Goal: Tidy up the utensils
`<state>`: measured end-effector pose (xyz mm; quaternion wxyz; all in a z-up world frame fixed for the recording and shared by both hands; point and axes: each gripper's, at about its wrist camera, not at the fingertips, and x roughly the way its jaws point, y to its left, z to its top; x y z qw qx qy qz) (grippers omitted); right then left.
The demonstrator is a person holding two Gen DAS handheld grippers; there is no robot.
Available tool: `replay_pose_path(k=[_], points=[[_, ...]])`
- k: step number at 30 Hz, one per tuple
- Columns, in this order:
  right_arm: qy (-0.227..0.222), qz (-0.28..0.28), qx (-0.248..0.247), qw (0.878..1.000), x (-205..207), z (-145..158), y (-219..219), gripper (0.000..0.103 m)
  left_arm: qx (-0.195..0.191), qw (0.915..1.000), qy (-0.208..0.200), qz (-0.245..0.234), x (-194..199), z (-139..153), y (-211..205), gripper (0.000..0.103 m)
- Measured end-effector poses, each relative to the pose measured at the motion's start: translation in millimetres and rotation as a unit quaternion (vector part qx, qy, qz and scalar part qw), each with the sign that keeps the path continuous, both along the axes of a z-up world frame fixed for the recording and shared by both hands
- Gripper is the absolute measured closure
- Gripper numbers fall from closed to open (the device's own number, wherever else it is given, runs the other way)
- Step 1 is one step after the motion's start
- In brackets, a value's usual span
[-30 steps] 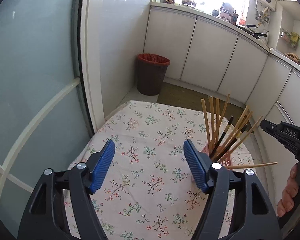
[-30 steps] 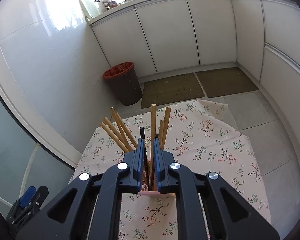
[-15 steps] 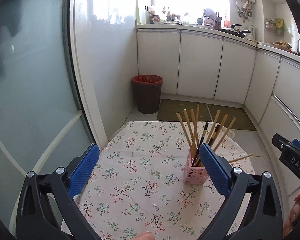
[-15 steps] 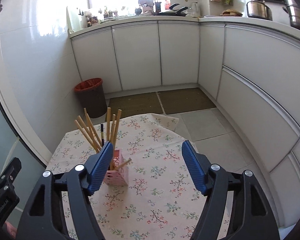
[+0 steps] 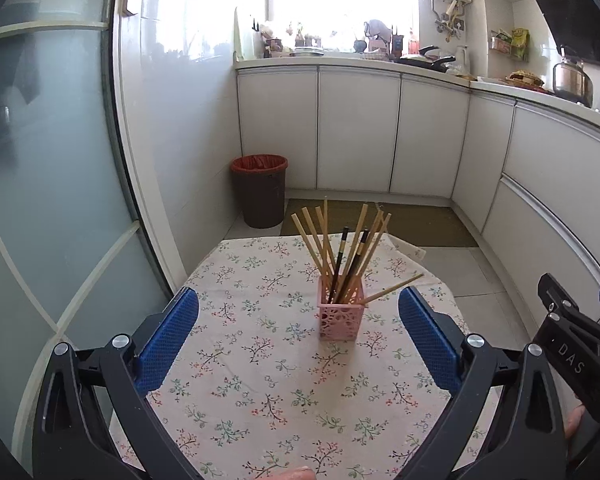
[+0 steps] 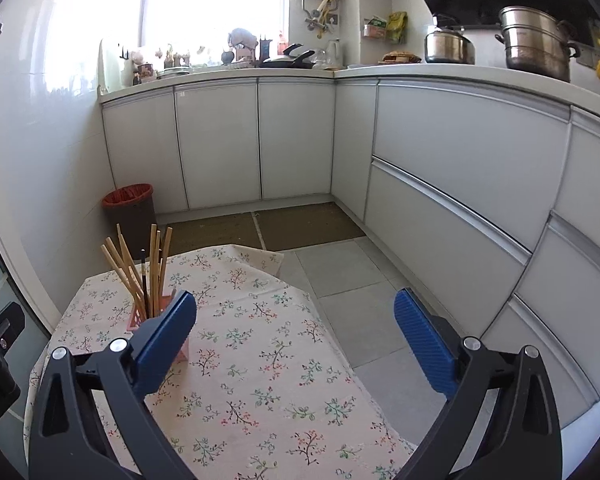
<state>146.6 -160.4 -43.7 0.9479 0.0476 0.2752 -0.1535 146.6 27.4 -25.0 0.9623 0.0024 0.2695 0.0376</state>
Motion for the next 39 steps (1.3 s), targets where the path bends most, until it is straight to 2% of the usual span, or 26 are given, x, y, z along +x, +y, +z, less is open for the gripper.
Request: replay_pose_path(k=[2,4,7,11,19,39], points=[[0.041,-0.001,0.013,0.999,-8,-2,-4,0.007,-0.008,1.0,-0.003,-0.003,-11,0,-4,0.007],[0.06,0.0,0.027,0.998,-17,-3,-9,0.007,-0.007,0.9999,0.012,-0.006,-18,-2,-8,0.007],[0.051,-0.015,0.018,0.998,-37,-3,-13,0.007,0.016,0.9996,0.021,-0.006,-28,-5,-16,0.007],[0.045,-0.02,0.025,0.998,-54,-3,-16,0.007,0.007,0.9995,0.029,-0.009,-39,-4,-19,0.007],[0.047,-0.018,0.027,0.998,-77,1,-20,0.007,0.023,0.9992,0.024,-0.022,-60,2,-26,0.007],[0.037,-0.007,0.03,0.999,-92,11,-19,0.007,0.016,0.9997,0.009,-0.015,-73,12,-26,0.007]])
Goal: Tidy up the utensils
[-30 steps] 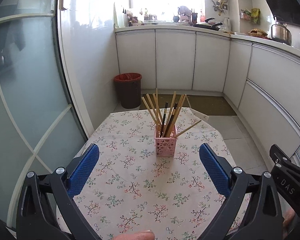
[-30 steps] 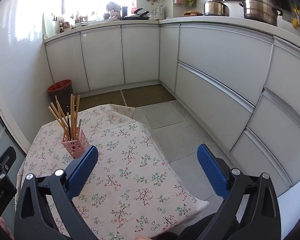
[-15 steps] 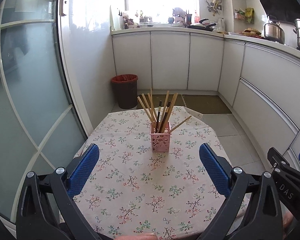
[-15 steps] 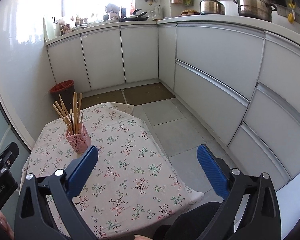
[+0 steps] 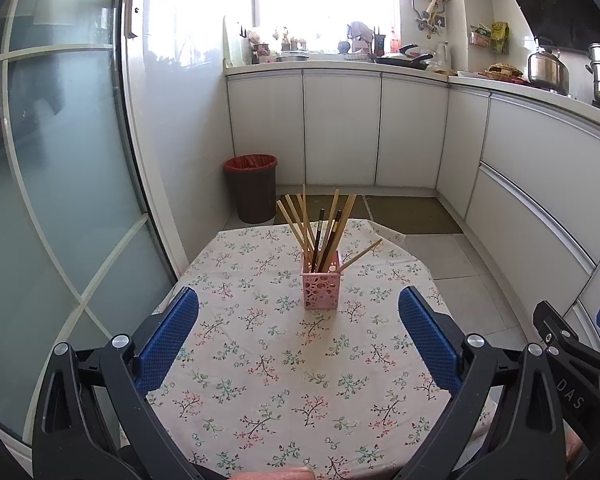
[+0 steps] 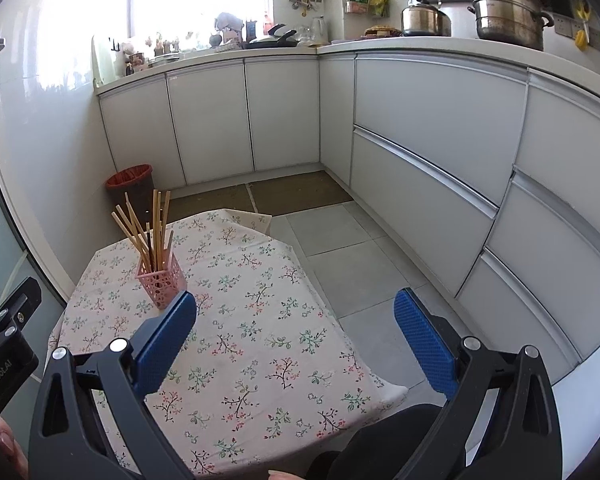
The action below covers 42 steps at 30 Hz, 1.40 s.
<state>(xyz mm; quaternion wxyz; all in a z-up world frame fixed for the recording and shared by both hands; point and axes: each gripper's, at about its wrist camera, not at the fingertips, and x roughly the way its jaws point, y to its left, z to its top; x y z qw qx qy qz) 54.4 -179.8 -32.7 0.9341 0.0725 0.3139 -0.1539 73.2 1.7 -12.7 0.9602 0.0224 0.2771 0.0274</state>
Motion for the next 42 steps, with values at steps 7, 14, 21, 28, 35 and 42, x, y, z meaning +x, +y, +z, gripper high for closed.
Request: replay_pose_path(k=[7,14,21,28,35,42], points=[[-0.001,-0.001,0.004,1.0,-1.2,1.3,-0.6,0.007,0.0,1.0,-0.001,-0.001,-0.7,0.2,0.4,0.007],[-0.008,-0.002,0.012,1.0,-2.4,4.4,-3.3,0.007,-0.003,1.0,0.0,-0.001,-1.0,0.9,-0.1,0.007],[-0.009,-0.002,0.012,1.0,-2.7,4.6,-2.6,0.007,-0.002,1.0,0.0,-0.001,-1.7,1.6,-0.8,0.007],[-0.011,-0.002,0.013,1.0,-3.4,5.6,-2.0,0.007,-0.001,1.0,0.0,-0.001,-1.1,2.5,-0.3,0.007],[-0.01,-0.001,0.015,1.0,-3.9,6.3,-2.4,0.007,0.001,1.0,0.001,-0.003,-1.5,2.6,-0.8,0.007],[-0.009,0.0,0.016,1.0,-3.9,6.6,-2.3,0.007,-0.001,1.0,0.001,-0.001,-1.8,3.2,-0.7,0.007]])
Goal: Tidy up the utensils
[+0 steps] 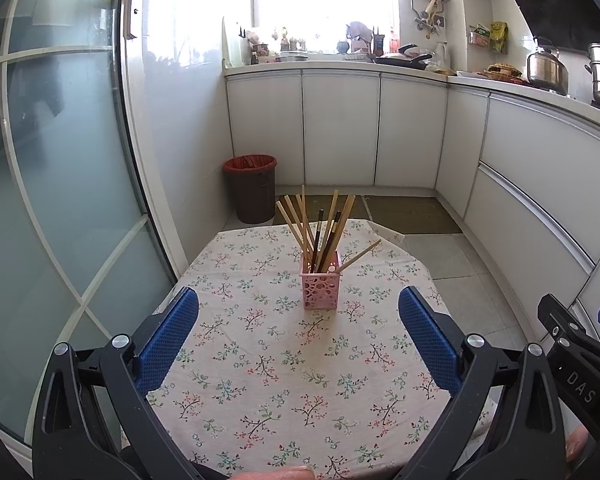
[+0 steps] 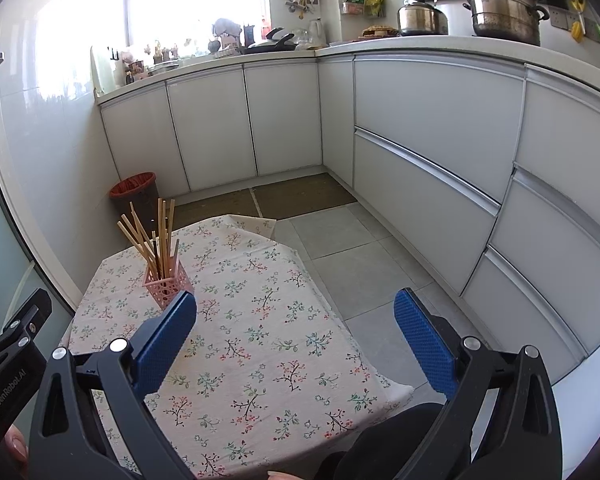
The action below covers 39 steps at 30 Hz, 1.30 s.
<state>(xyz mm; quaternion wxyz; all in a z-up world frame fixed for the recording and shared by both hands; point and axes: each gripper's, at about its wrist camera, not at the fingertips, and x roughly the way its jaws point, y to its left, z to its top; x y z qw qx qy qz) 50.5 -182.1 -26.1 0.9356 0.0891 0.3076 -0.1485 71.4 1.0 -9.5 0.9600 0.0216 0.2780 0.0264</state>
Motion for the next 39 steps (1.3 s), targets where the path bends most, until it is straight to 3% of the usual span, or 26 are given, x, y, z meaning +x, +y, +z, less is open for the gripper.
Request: replay_pose_path(k=[21,31,33,36,39], points=[[0.007,0.004,0.006,1.0,0.5,-2.3,-0.4,0.007,-0.005,1.0,0.004,-0.003,2.7,-1.8,3.1,0.008],[0.012,0.003,0.012,1.0,4.5,-5.1,-4.7,0.007,0.001,0.9999,-0.001,-0.014,2.8,-5.5,0.6,0.022],[0.012,0.003,0.013,1.0,4.8,-5.6,-5.1,0.007,0.001,0.9999,0.001,-0.015,4.2,-6.2,0.5,0.022],[0.011,0.001,0.014,1.0,4.6,-5.9,-6.6,0.007,-0.001,1.0,0.006,-0.008,5.7,-5.8,1.7,0.007],[0.012,0.0,0.015,1.0,4.8,-6.7,-6.9,0.007,-0.006,1.0,0.0,-0.004,3.2,-3.6,1.7,0.007]])
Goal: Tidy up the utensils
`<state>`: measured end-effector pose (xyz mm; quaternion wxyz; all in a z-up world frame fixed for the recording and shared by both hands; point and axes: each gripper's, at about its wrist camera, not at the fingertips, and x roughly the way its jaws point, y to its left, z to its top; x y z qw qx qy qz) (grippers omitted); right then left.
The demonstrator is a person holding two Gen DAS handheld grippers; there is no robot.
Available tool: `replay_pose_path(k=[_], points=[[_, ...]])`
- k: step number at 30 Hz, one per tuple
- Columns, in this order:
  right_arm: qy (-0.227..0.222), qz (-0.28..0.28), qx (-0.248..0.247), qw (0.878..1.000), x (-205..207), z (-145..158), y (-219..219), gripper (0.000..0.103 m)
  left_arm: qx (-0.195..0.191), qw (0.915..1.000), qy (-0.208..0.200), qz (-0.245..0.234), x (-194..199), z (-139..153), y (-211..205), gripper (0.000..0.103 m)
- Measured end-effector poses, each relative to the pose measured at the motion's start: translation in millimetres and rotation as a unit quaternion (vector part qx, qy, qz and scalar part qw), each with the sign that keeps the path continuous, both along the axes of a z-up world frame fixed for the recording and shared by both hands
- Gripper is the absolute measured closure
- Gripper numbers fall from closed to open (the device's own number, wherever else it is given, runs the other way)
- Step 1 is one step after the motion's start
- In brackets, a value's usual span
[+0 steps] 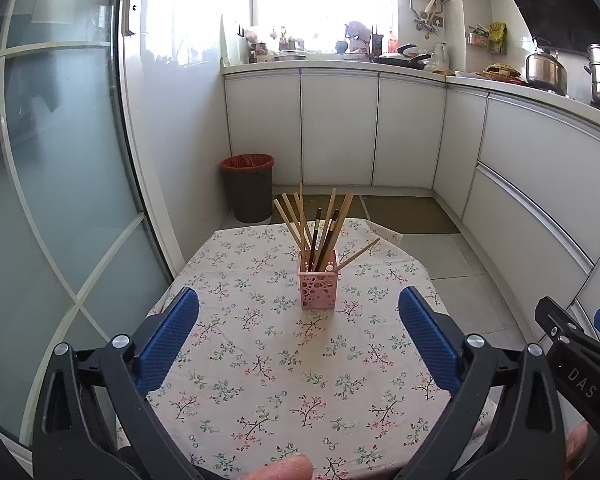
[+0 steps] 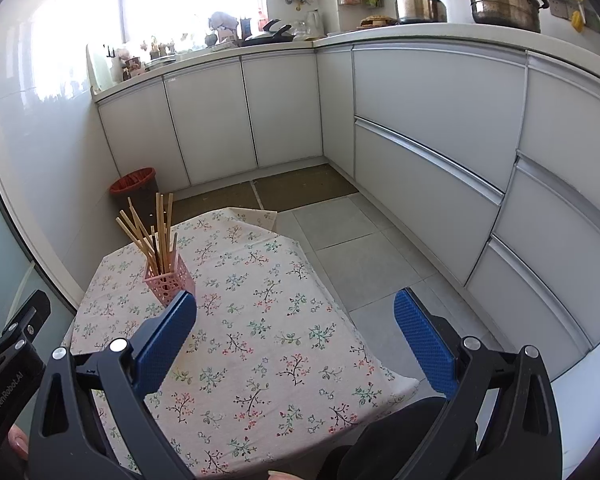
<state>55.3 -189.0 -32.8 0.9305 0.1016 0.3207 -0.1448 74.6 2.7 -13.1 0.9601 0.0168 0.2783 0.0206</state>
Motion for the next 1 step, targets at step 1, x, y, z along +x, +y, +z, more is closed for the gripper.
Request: replay_pose_path(k=[1], points=[[0.0,0.0,0.0,1.0,-0.1,-0.3,0.0,0.007,0.0,1.0,0.001,-0.001,-0.1,0.1,-0.7,0.007]])
